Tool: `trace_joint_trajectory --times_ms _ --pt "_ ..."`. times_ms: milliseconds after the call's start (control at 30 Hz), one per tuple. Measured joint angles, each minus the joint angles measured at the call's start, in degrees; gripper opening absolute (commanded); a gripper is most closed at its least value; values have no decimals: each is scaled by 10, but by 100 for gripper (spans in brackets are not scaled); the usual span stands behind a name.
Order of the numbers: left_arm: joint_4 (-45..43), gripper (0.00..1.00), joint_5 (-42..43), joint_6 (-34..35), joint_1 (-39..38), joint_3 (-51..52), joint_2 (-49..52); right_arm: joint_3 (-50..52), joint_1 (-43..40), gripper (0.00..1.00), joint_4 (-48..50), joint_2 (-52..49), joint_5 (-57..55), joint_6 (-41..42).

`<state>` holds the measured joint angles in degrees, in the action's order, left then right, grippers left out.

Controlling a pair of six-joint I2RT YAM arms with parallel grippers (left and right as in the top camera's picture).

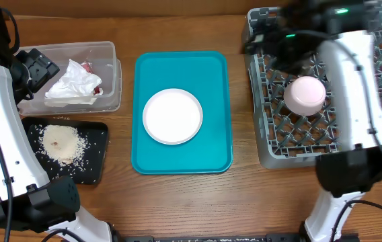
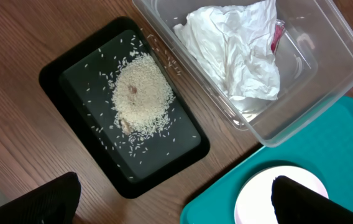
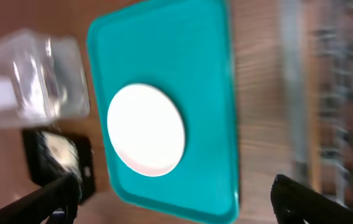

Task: Sort waste into correct bins and load items into the dishwasher
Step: 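Reach the right gripper to the white plate on the teal tray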

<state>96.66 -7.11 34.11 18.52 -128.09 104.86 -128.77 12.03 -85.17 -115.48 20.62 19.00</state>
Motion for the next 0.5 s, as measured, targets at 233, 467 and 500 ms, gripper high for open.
trace_joint_trajectory --times_ms 233,467,500 --pt "0 100 0 0 0 0 0 90 159 100 108 0 -99 -8" --pt "0 100 0 0 0 0 0 226 217 84 225 0 -139 2" --pt "0 100 0 0 0 0 0 247 217 80 241 0 -141 7"
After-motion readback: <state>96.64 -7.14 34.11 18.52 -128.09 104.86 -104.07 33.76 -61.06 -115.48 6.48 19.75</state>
